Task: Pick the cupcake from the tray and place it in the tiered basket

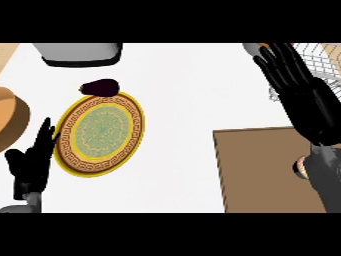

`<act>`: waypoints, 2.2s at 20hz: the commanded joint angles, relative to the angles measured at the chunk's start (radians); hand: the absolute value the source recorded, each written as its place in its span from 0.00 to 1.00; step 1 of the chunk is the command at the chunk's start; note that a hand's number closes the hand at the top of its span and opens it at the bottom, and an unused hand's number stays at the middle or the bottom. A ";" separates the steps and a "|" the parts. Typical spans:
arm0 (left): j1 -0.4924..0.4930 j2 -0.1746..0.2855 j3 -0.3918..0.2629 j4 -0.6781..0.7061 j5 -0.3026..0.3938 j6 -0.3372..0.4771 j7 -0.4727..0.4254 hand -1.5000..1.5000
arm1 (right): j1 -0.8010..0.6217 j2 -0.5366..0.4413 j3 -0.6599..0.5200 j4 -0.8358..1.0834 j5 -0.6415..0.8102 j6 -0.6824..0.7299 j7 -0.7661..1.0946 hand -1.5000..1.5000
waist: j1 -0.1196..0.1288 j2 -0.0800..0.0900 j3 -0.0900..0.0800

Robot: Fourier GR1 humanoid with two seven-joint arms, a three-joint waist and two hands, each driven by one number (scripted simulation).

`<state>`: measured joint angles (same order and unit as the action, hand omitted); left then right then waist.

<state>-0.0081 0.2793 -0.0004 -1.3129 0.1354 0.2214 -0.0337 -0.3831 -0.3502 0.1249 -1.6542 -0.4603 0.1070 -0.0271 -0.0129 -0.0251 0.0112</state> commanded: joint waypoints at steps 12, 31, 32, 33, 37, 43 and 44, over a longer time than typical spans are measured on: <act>-0.049 -0.052 -0.188 -0.100 -0.006 -0.208 -0.093 0.50 | 0.155 0.127 -0.284 0.352 0.350 -0.841 -0.045 0.00 | 0.004 0.030 -0.011; -0.034 -0.018 -0.159 -0.115 0.014 -0.247 -0.047 0.50 | 0.078 -0.389 0.193 0.291 0.776 -0.254 1.047 0.00 | 0.003 0.011 -0.029; -0.063 -0.053 -0.183 -0.098 -0.012 -0.218 -0.044 0.50 | 0.019 -0.388 0.205 0.267 0.767 -0.197 1.120 0.00 | 0.004 0.018 -0.026; -0.033 -0.026 -0.154 -0.105 0.010 -0.240 -0.066 0.50 | 0.008 -0.415 0.198 0.210 0.736 -0.140 1.179 0.00 | -0.002 0.008 -0.026; -0.049 -0.050 -0.181 -0.110 -0.010 -0.229 -0.047 0.50 | -0.090 -0.380 0.240 0.094 0.708 -0.033 1.447 0.00 | 0.002 0.013 -0.019; -0.030 -0.056 -0.171 -0.107 -0.007 -0.235 -0.065 0.50 | -0.083 -0.396 0.228 0.050 0.724 -0.058 1.513 0.00 | -0.007 0.014 -0.017; -0.062 -0.050 -0.157 -0.086 -0.005 -0.235 -0.052 0.50 | -0.098 -0.398 0.233 0.077 0.754 -0.061 1.513 0.00 | -0.008 0.018 -0.018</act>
<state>-0.0288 0.2578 -0.1366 -1.4200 0.1267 0.0005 -0.0939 -0.4372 -0.7590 0.3443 -1.5699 0.2493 0.0130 1.2261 -0.0162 -0.0150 -0.0034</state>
